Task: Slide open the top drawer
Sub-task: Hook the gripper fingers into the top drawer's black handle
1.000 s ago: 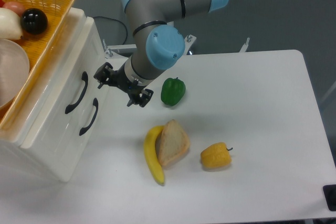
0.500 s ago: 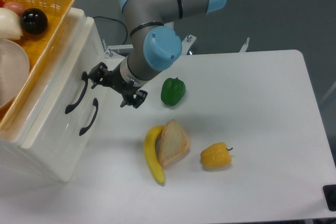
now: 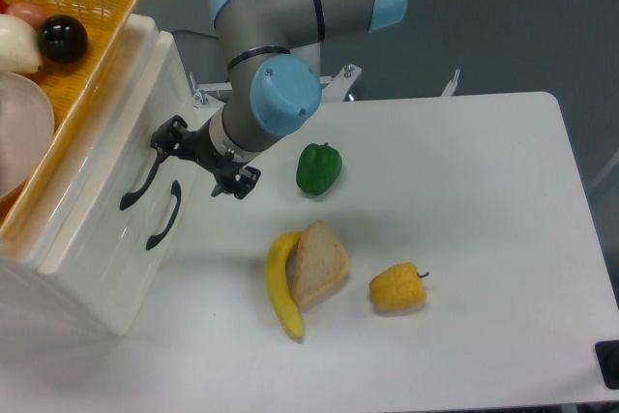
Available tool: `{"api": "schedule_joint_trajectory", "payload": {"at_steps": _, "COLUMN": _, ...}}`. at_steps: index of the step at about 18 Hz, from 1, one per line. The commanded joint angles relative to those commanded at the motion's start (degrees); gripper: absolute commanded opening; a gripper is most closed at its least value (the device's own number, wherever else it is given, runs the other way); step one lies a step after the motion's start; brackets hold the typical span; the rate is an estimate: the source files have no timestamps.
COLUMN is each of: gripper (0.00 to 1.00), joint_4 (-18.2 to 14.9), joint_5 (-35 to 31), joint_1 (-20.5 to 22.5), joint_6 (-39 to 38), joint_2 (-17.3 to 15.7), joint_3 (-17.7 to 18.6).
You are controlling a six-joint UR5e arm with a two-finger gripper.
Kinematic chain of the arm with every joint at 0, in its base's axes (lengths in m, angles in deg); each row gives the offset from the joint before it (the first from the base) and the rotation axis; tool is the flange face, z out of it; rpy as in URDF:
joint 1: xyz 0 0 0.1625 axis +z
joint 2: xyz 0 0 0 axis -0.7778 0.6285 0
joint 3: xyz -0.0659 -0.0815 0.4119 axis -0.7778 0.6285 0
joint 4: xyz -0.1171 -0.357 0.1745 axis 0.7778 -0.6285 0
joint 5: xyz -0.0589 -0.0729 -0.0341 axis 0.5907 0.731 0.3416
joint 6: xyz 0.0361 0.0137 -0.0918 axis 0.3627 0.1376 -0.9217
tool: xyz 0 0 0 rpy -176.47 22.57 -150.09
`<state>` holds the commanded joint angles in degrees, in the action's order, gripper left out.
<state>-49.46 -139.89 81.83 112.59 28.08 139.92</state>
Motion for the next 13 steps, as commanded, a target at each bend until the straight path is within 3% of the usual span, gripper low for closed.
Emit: {"api": "schedule_joint_trajectory", "payload": {"at_steps": 13, "gripper": 1.00, "joint_4": 0.26, "joint_5": 0.44, "joint_1": -0.88, "joint_6": 0.00, "joint_2": 0.35, "joint_3": -0.09}}
